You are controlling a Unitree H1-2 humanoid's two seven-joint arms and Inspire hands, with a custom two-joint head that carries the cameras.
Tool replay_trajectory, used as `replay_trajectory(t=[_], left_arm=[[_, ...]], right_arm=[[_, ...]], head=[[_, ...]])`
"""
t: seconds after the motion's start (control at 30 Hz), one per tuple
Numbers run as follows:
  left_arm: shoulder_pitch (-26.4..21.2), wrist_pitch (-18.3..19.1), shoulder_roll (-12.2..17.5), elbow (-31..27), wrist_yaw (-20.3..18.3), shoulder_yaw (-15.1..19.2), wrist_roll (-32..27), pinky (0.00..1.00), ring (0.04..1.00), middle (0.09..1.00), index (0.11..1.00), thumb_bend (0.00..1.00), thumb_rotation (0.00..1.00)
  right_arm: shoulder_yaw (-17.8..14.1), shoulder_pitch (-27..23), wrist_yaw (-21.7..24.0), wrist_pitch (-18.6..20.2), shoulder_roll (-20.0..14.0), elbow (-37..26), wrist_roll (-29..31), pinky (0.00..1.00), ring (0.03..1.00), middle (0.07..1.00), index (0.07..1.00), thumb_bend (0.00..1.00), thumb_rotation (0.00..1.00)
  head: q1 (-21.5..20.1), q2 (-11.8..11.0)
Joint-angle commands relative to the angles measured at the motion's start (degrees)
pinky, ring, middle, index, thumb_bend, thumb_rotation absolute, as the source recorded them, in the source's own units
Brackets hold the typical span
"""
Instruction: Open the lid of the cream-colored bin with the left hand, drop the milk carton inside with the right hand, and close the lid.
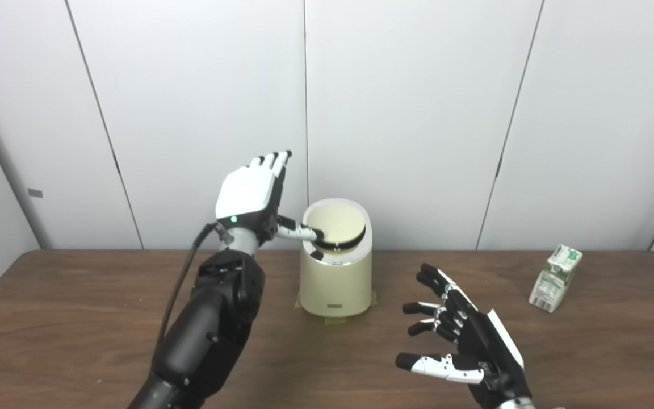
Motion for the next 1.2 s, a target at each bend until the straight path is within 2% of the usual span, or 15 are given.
replay_trajectory(t=[0.0,0.07,0.13,0.27,0.4,0.47,0.63,0.83,0.97,1.07,1.1,1.17], left_arm=[[-1.7,0.9,1.3,-5.4,0.3,3.0,-1.8,0.99,1.0,1.0,1.0,0.96,0.29],[1.0,0.2,1.2,-9.7,0.2,6.1,-5.5,0.96,1.0,1.0,1.0,0.94,0.28],[3.6,-1.1,1.1,-12.3,0.3,8.4,-9.0,0.84,0.968,0.98,0.991,0.91,0.28],[11.0,-2.6,-2.0,-17.3,0.1,14.6,-21.0,0.76,0.906,0.936,0.928,0.86,0.28],[18.2,-6.1,-3.1,-20.8,-0.7,17.6,-30.9,0.66,0.807,0.852,0.849,0.76,0.22],[21.8,-7.7,-3.6,-21.8,-0.8,18.7,-35.1,0.65,0.77,0.811,0.811,0.73,0.19],[28.7,-13.3,-5.0,-22.1,0.6,20.5,-41.5,0.58,0.656,0.697,0.725,0.72,0.15],[33.6,-21.0,-6.2,-20.4,1.5,20.8,-46.5,0.54,0.609,0.664,0.695,0.69,0.14],[35.2,-23.9,-7.2,-18.8,2.3,19.8,-46.6,0.52,0.605,0.674,0.692,0.68,0.12],[36.1,-25.9,-7.2,-17.3,2.1,19.3,-47.0,0.54,0.625,0.687,0.7,0.68,0.12],[36.2,-26.3,-7.1,-17.1,2.0,19.2,-47.2,0.55,0.634,0.694,0.704,0.68,0.12],[36.4,-25.1,-6.4,-17.4,1.7,19.0,-46.7,0.58,0.665,0.712,0.712,0.67,0.12]], right_arm=[[-0.2,-1.4,0.4,-1.6,-0.4,-1.1,0.5,0.54,0.7,0.913,0.91,0.68,0.0],[-0.2,-1.5,0.5,-1.9,-0.5,-0.8,0.8,0.54,0.702,0.914,0.911,0.68,0.0],[-0.3,-1.5,0.4,-1.8,-0.5,-0.8,0.8,0.54,0.705,0.914,0.909,0.68,0.0],[-0.4,-1.4,0.3,-1.6,-0.7,-1.0,0.8,0.55,0.712,0.914,0.906,0.68,0.0],[-0.5,-1.2,0.4,-1.8,-0.9,-0.8,1.2,0.54,0.705,0.913,0.906,0.68,0.0],[-0.5,-1.2,0.3,-1.5,-1.0,-1.0,1.1,0.54,0.707,0.914,0.904,0.68,0.0],[-0.6,-1.0,0.1,-0.3,-1.0,-1.7,1.1,0.55,0.717,0.917,0.903,0.68,0.0],[-1.2,-0.7,-0.2,-1.2,-1.0,-1.4,1.3,0.57,0.722,0.9,0.898,0.7,0.01],[-1.9,0.1,-1.1,-1.6,-1.1,-2.6,0.2,0.55,0.732,0.9,0.901,0.71,0.07],[-3.9,-0.5,-2.3,-2.5,-1.9,-2.7,-0.8,0.59,0.757,0.893,0.896,0.74,0.13],[-4.5,-0.7,-2.4,-2.9,-2.2,-2.4,-0.9,0.61,0.766,0.894,0.897,0.74,0.14],[-6.6,-2.0,-2.1,-2.9,-4.1,-1.6,0.1,0.63,0.774,0.896,0.893,0.75,0.15]], head=[[0.1,0.0],[0.1,0.1],[0.1,0.1],[0.4,0.3],[0.5,0.4],[0.5,0.4],[0.5,0.5],[0.2,0.4],[-3.1,-0.7],[-6.7,-1.3],[-6.7,-1.3],[-11.4,-2.1]])
